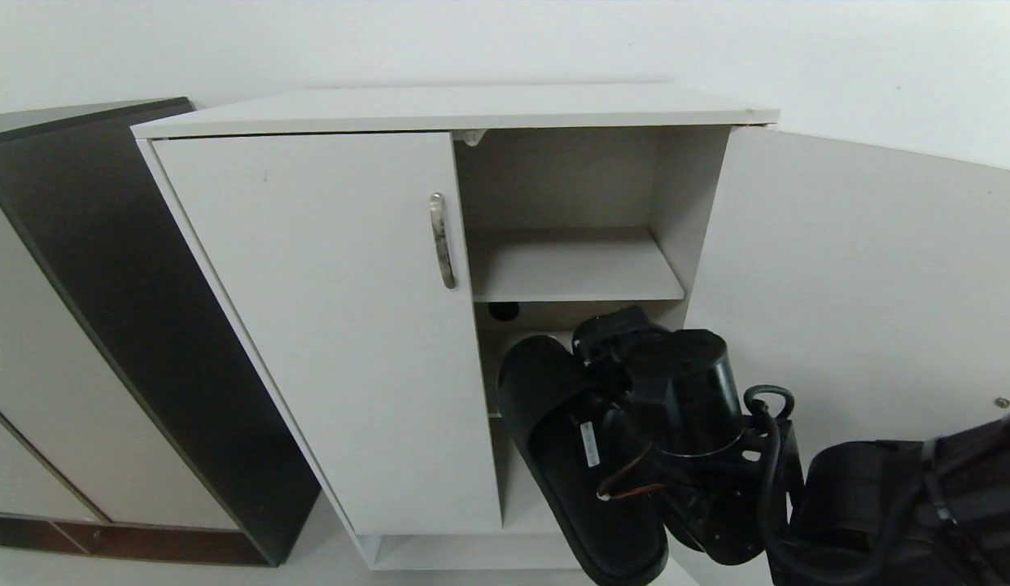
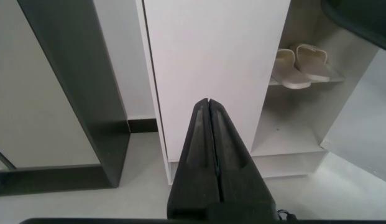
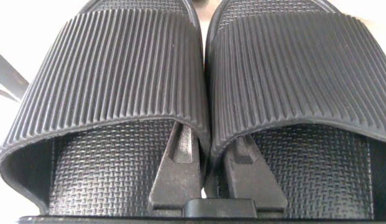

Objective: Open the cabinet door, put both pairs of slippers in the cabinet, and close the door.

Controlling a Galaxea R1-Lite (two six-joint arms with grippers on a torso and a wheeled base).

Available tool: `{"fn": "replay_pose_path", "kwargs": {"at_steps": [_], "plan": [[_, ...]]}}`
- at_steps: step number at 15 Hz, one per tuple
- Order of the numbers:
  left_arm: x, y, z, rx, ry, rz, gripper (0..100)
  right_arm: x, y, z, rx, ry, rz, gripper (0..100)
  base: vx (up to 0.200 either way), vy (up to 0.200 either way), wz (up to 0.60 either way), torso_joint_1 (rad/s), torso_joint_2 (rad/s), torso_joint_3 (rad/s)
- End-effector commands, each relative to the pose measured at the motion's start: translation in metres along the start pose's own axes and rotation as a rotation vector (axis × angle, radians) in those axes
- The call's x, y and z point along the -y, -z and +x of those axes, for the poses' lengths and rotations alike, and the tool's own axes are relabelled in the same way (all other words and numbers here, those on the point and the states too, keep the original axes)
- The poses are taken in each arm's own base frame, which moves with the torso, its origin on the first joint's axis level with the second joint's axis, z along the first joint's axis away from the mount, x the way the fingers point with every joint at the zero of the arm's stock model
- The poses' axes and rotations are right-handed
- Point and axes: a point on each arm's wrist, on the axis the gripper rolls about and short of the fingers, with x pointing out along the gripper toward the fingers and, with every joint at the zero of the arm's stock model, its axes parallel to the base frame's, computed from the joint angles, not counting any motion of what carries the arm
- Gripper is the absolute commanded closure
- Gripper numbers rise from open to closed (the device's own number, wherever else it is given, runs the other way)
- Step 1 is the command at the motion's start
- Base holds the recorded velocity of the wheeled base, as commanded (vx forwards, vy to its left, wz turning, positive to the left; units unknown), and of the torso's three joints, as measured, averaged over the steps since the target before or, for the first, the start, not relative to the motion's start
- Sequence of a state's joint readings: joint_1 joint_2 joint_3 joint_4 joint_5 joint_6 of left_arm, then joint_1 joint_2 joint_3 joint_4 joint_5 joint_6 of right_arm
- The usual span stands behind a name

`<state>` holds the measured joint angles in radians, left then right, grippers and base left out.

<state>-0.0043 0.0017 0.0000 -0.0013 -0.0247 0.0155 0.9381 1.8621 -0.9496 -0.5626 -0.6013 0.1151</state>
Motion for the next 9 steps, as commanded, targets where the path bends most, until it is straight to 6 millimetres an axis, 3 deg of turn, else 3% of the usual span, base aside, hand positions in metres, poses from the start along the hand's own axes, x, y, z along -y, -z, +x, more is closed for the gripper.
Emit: {"fn": "replay_pose_path", "kwargs": {"at_steps": [1, 5, 9], "plan": [[0.000, 0.000, 0.000, 0.000, -0.001, 0.000, 100, -0.012, -0.033, -0.011, 0.011, 0.039, 0.091, 100, 0.000, 0.000, 0.00, 0.000, 0.00, 0.000], [0.000, 0.000, 0.000, -0.001, 0.002, 0.000, 100, -0.020, -0.067, -0.019, 0.027, 0.114, 0.145, 100, 0.000, 0.000, 0.00, 0.000, 0.00, 0.000], [0.000, 0.000, 0.000, -0.001, 0.000, 0.000, 100, -0.018, -0.078, -0.014, 0.043, 0.127, 0.198, 100, 0.000, 0.000, 0.00, 0.000, 0.00, 0.000]]}}
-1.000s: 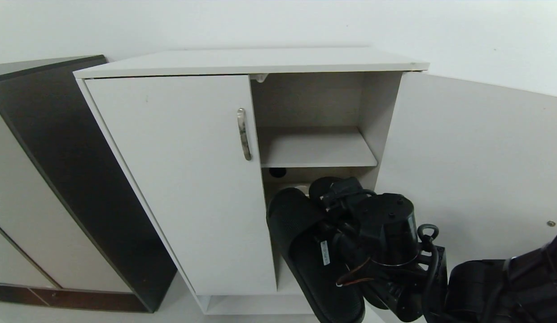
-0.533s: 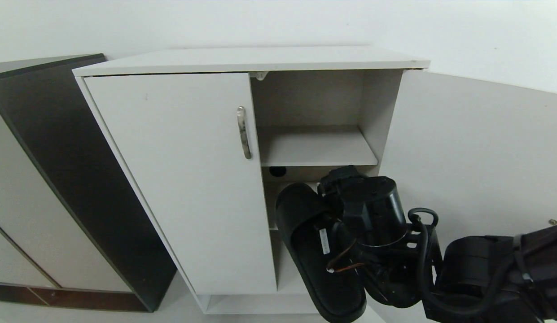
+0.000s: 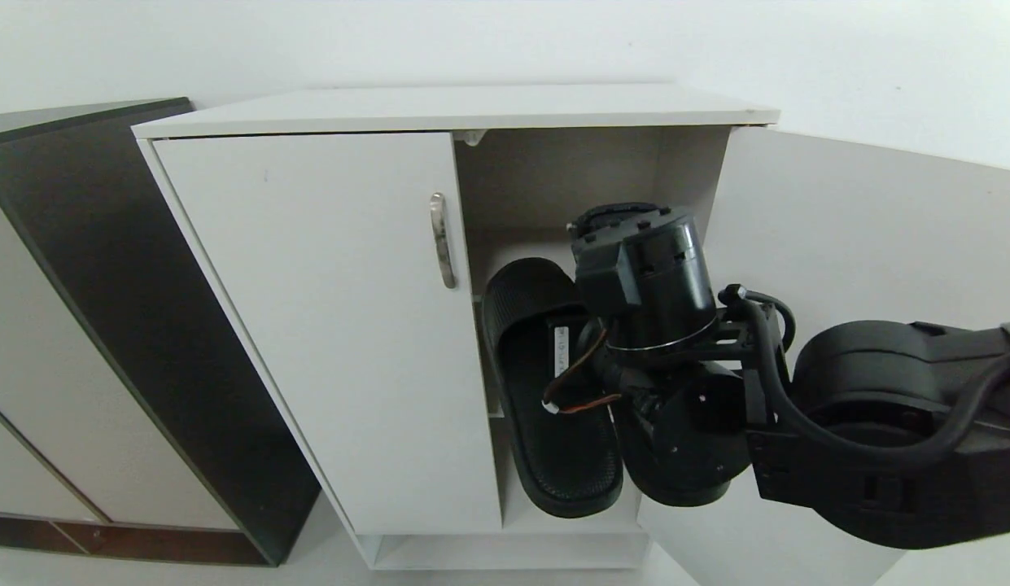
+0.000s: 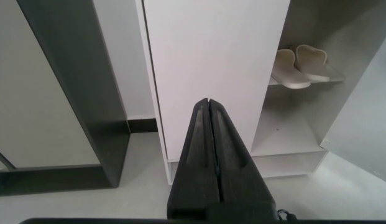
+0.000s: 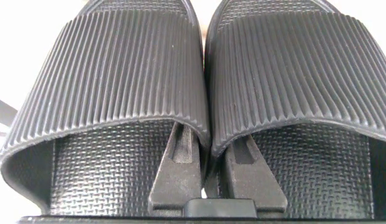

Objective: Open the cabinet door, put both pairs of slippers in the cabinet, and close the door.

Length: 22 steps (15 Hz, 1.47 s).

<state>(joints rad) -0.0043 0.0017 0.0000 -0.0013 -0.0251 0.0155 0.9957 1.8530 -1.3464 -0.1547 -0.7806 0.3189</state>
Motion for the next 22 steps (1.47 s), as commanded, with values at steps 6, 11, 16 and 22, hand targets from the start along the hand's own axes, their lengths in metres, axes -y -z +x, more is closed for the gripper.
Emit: {"fn": "replay_pose_path", "kwargs": {"at_steps": [6, 11, 16, 22], "plan": [[0.0000, -0.0001, 0.0001, -0.001, 0.000, 0.000, 100, -0.0030, -0.0009, 0.0083, -0.072, 0.039, 0.024, 100, 0.000, 0.000, 0.00, 0.000, 0.00, 0.000], [0.0000, -0.0001, 0.0001, -0.001, 0.000, 0.000, 100, -0.0002, 0.0031, 0.0078, -0.115, 0.057, -0.019, 100, 0.000, 0.000, 0.00, 0.000, 0.00, 0.000], [0.0000, 0.0000, 0.0000, 0.000, 0.000, 0.000, 100, 0.0019, 0.0015, 0.0092, -0.111, 0.063, -0.012, 100, 0.000, 0.000, 0.00, 0.000, 0.00, 0.000], [0.0000, 0.0000, 0.0000, 0.000, 0.000, 0.000, 100, 0.0028, 0.0019, 0.0101, -0.111, 0.069, -0.012, 100, 0.133, 0.000, 0.00, -0.001, 0.00, 0.002]]}}
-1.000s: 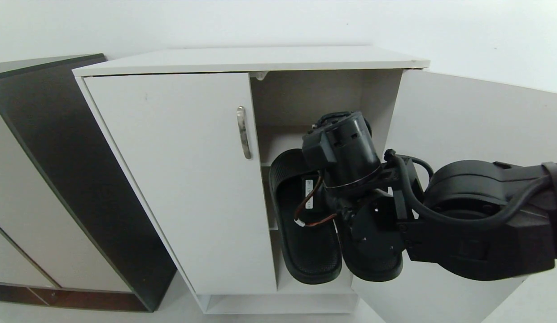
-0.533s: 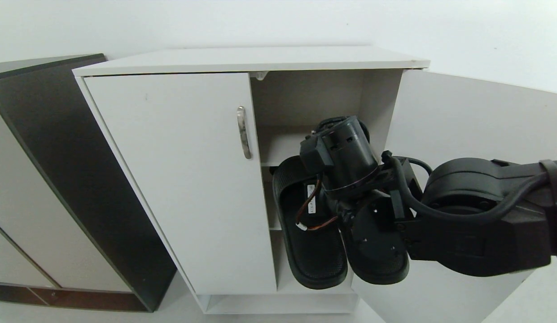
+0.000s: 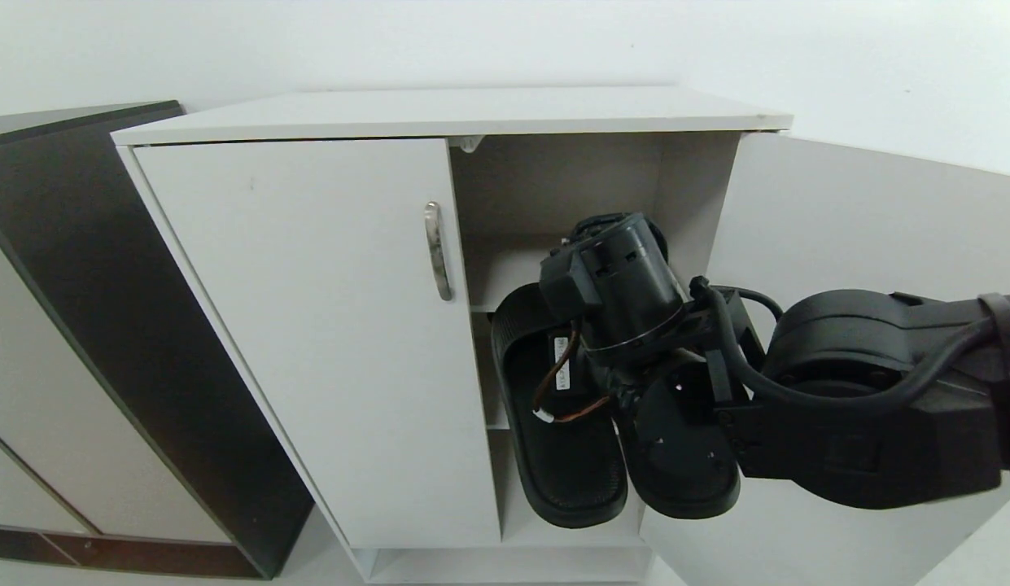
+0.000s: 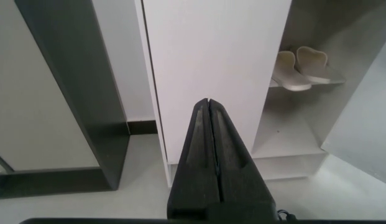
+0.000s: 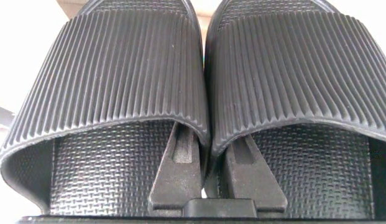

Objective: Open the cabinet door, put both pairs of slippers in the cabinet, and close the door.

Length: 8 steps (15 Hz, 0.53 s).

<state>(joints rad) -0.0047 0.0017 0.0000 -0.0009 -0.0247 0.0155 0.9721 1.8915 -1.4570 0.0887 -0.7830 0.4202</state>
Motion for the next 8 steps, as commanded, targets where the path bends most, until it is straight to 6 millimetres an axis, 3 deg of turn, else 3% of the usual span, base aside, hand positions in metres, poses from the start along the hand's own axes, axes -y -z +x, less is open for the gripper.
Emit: {"fn": "replay_pose_path", "kwargs": {"at_steps": [1, 8], "plan": [[0.0000, -0.0001, 0.0000, 0.001, 0.000, 0.000, 100, 0.0003, -0.0002, 0.0002, 0.000, 0.002, 0.001, 100, 0.200, 0.000, 0.00, 0.002, 0.00, 0.002], [0.0000, -0.0001, 0.0000, 0.001, 0.000, 0.000, 100, -0.0014, 0.0052, 0.0080, -0.012, 0.013, -0.008, 100, 0.200, 0.000, 0.00, 0.003, 0.00, 0.004]]}}
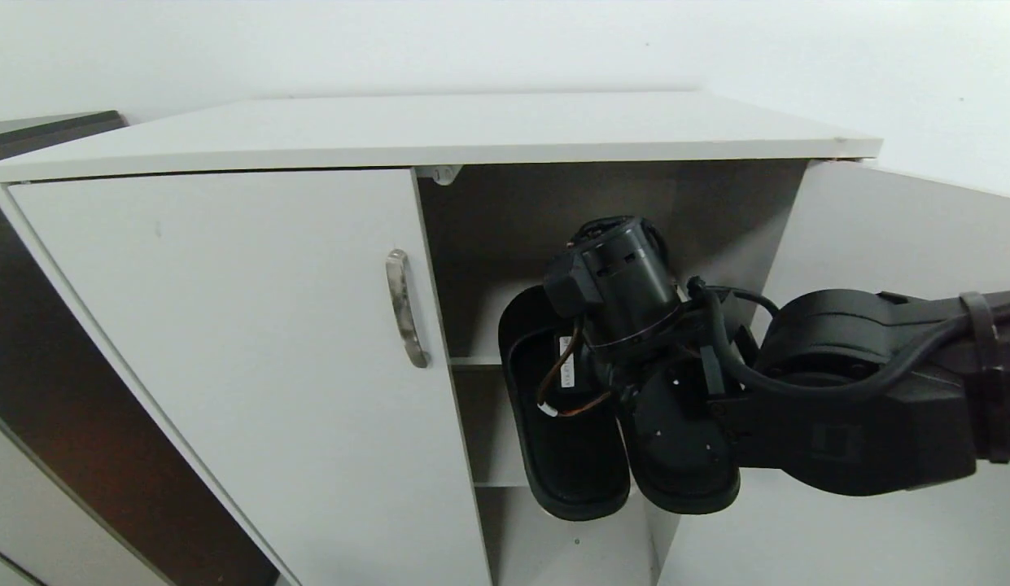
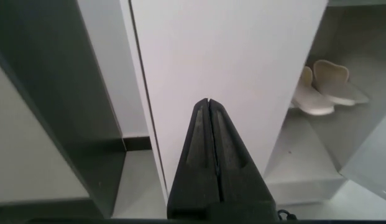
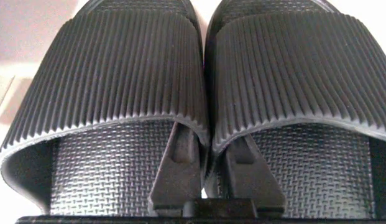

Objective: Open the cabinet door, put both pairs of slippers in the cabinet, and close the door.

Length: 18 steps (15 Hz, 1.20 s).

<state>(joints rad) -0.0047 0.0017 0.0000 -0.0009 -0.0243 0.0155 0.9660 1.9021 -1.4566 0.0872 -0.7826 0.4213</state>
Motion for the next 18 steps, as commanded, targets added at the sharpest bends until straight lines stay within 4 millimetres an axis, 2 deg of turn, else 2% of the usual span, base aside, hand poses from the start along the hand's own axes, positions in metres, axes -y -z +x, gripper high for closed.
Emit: {"fn": "replay_pose_path", "kwargs": {"at_steps": [1, 6, 9, 13, 18], "plan": [[0.000, 0.000, 0.000, 0.001, 0.000, 0.000, 100, -0.001, 0.002, 0.003, -0.005, 0.004, -0.002, 100, 0.000, 0.000, 0.00, 0.000, 0.00, 0.000], [0.000, 0.000, 0.000, 0.001, -0.001, 0.000, 100, -0.001, 0.005, 0.005, -0.012, 0.006, -0.008, 100, 0.000, 0.000, 0.00, 0.000, 0.00, 0.000], [0.000, 0.000, 0.000, 0.001, -0.001, 0.000, 100, -0.001, 0.004, 0.021, 0.009, 0.014, 0.018, 100, 0.000, 0.000, 0.00, 0.000, 0.00, 0.000], [0.000, 0.000, 0.000, 0.001, 0.000, 0.000, 100, 0.004, -0.012, 0.047, 0.022, 0.017, 0.048, 100, 0.000, 0.000, 0.00, 0.000, 0.00, 0.000], [0.000, 0.000, 0.000, 0.001, 0.000, 0.000, 100, -0.001, -0.031, 0.059, 0.062, 0.013, 0.044, 100, 0.000, 0.000, 0.00, 0.000, 0.00, 0.000]]}}
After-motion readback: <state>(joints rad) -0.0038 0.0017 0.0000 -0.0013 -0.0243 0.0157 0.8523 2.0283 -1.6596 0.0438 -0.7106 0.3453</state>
